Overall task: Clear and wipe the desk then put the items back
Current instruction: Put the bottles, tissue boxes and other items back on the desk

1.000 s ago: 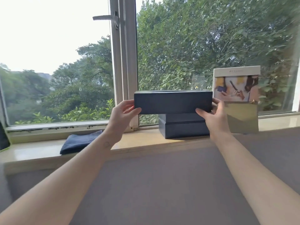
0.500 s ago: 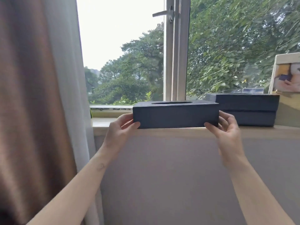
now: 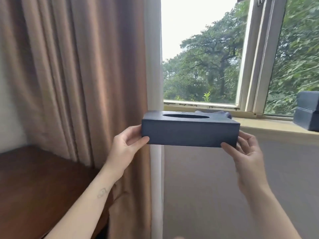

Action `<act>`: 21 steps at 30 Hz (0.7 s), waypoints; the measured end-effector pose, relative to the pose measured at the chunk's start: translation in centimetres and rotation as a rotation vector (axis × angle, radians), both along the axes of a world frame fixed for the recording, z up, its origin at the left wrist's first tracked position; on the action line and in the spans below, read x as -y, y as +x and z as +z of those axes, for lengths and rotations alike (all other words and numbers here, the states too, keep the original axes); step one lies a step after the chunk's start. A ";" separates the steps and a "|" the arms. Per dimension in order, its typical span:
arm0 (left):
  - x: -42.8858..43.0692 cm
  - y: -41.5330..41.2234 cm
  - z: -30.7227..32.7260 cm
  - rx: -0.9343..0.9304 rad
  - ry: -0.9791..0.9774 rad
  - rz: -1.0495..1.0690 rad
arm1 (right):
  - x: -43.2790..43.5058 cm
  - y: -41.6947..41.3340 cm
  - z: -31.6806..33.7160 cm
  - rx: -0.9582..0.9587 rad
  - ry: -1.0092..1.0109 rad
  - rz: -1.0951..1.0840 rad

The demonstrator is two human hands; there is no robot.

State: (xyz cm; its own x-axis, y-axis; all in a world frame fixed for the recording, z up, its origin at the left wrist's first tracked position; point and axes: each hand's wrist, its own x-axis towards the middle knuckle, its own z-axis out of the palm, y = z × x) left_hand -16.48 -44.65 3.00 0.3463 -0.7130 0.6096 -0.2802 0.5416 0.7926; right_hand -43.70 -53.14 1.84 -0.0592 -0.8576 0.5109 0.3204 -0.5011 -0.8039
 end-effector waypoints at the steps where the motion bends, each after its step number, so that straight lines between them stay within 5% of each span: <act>1: -0.9 0.9 -0.2 -0.002 -0.001 0.018 | -0.3 1.1 -0.3 0.002 0.004 0.028; 21: -20.5 13.6 -4.1 -0.036 0.094 0.558 | -7.5 21.2 -4.3 -0.009 -0.015 0.572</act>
